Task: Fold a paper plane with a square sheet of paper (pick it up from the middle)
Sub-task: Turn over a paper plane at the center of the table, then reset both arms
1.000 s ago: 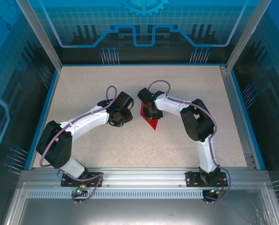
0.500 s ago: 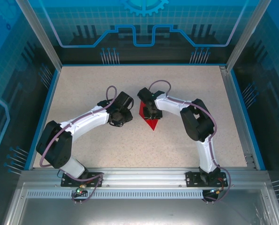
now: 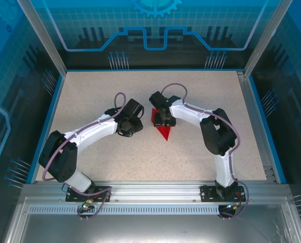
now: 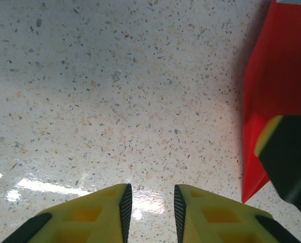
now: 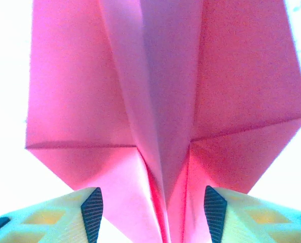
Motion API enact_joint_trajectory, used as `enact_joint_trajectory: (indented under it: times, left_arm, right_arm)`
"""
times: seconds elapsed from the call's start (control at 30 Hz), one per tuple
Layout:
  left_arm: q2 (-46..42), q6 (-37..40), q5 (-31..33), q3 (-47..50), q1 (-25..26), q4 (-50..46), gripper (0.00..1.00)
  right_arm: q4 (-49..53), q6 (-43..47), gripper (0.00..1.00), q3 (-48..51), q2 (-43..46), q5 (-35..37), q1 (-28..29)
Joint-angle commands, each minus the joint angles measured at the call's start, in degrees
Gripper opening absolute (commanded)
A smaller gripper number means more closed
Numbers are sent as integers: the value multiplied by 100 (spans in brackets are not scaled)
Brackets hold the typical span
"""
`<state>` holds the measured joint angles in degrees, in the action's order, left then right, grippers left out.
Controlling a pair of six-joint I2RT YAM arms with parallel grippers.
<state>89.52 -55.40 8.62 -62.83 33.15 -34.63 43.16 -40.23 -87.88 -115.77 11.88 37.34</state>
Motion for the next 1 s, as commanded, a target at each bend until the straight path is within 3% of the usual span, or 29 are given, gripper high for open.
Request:
enact_joint_trajectory:
  times: [0.0,0.13,0.3,0.4,0.43,0.53,0.57,0.77,0.87,0.97]
  left_arm:
    - [-182,98,118,-98,-45,-147,32]
    - [-214,150,164,-116,-42,-169,33]
    - [-362,368,495,-143,-45,-235,35]
    - [-554,630,1028,-107,-52,-273,41]
    - [-650,740,1347,-64,-53,-286,47]
    - [-898,1077,2195,82,-96,-255,87]
    - [-991,1236,2480,165,-138,-185,96]
    - [-1464,1751,3310,764,-887,305,99]
    - [-1849,2264,3188,1506,-1363,1252,99]
    - [-2217,3089,3366,2301,-1527,2421,99]
  right_arm:
    - [271,45,60,-198,498,168,-52]
    - [181,154,62,51,1222,562,-67]
    - [-465,574,78,1053,2892,1981,-115]
    - [-1200,922,85,2043,3898,2909,-391]
    - [-1579,1148,86,2423,4175,3018,-597]
    - [-2707,1960,90,3491,4659,2877,-1364]
    - [-3040,2296,91,3813,4689,2580,-1646]
    - [-3908,2735,91,4679,4110,1813,-2763]
    - [-4676,2951,91,4999,3746,1643,-2908]
    - [-5232,3088,91,5124,3445,1323,-2974]
